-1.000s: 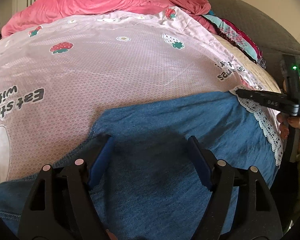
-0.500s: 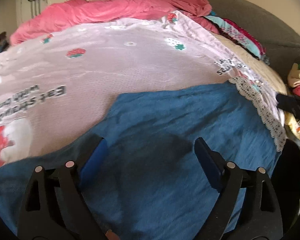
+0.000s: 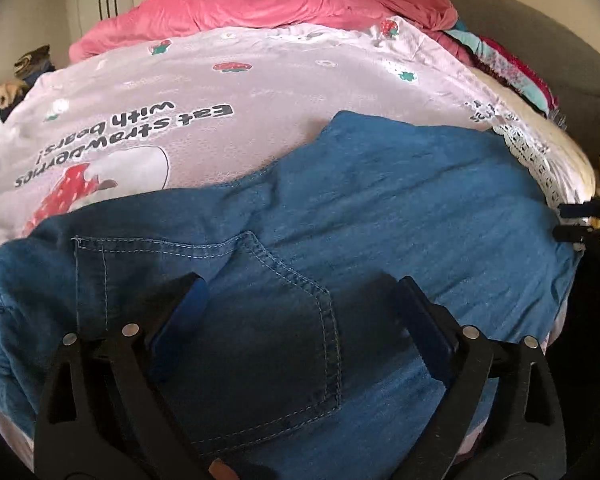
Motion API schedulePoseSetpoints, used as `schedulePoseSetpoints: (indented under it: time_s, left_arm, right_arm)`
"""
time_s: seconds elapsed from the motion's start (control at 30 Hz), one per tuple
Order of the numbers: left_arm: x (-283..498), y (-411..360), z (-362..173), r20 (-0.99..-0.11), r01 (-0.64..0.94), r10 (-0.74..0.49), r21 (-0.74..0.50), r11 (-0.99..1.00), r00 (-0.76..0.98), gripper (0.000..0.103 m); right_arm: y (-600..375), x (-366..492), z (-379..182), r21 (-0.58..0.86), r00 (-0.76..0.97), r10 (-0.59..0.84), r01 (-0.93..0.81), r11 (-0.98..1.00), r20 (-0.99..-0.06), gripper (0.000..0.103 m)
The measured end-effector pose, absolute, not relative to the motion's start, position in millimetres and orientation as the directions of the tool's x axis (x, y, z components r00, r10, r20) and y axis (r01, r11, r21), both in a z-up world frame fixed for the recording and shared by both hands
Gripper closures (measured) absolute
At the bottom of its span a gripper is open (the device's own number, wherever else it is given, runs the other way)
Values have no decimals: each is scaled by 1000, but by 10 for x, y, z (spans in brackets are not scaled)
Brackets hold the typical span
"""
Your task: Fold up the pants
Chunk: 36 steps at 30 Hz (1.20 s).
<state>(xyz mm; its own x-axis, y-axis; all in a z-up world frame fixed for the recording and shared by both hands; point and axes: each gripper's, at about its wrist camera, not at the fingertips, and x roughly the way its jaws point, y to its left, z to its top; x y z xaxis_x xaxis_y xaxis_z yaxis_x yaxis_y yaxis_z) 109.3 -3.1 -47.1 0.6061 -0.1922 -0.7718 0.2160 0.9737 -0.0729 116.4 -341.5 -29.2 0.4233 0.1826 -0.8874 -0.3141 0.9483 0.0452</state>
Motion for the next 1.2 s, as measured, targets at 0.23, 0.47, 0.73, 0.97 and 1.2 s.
schedulePoseSetpoints:
  time_s: [0.23,0.47,0.73,0.97,1.2]
  left_arm:
    - [1013,67,-506,-767,219,-174,-45,975,618,12]
    - [839,27,-371,-764,201,-176,-61,978,620,11]
    - [621,-13,-185,-749,193,-220,-124,973,626,10]
    - [530,-227,-40,-739,239,-262,-140,961,620,10]
    - [599,-601,108,-736,311,-297,-122,942,609,10]
  right_arm:
    - [-3362,1129,-320,27,459,163,-288,957,-873,32]
    - [-3709,822,-20,224,537,310,-222,949,-784,20]
    - [-3936,588,158,221,581,282,-174,960,-763,18]
    - [-4069,445,83,241,584,280,-145,960,-762,18]
    - [-4086,403,-35,283,574,307,-133,950,-760,18]
